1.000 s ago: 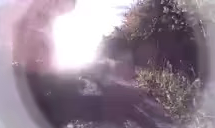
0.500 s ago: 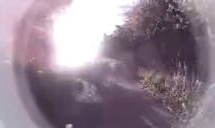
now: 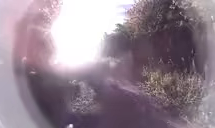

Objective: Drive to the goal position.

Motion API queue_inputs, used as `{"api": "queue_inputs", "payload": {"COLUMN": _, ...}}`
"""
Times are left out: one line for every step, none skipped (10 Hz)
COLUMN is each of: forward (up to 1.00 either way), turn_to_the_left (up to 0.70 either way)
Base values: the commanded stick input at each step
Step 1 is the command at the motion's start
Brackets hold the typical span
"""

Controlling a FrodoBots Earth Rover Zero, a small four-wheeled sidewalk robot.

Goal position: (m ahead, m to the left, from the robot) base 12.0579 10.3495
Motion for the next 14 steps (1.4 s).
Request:
{"api": "queue_inputs", "payload": {"forward": 0.70, "turn_to_the_left": 0.00}}
{"api": "queue_inputs", "payload": {"forward": 0.70, "turn_to_the_left": 0.00}}
{"api": "queue_inputs", "payload": {"forward": 0.70, "turn_to_the_left": 0.00}}
{"api": "queue_inputs", "payload": {"forward": 0.70, "turn_to_the_left": 0.00}}
{"api": "queue_inputs", "payload": {"forward": 0.66, "turn_to_the_left": 0.00}}
{"api": "queue_inputs", "payload": {"forward": 0.49, "turn_to_the_left": 0.00}}
{"api": "queue_inputs", "payload": {"forward": 0.45, "turn_to_the_left": 0.00}}
{"api": "queue_inputs", "payload": {"forward": 0.45, "turn_to_the_left": 0.00}}
{"api": "queue_inputs", "payload": {"forward": 0.45, "turn_to_the_left": 0.00}}
{"api": "queue_inputs", "payload": {"forward": 0.45, "turn_to_the_left": 0.00}}
{"api": "queue_inputs", "payload": {"forward": 0.45, "turn_to_the_left": 0.03}}
{"api": "queue_inputs", "payload": {"forward": 0.45, "turn_to_the_left": 0.21}}
{"api": "queue_inputs", "payload": {"forward": 0.45, "turn_to_the_left": 0.27}}
{"api": "queue_inputs", "payload": {"forward": 0.45, "turn_to_the_left": 0.27}}
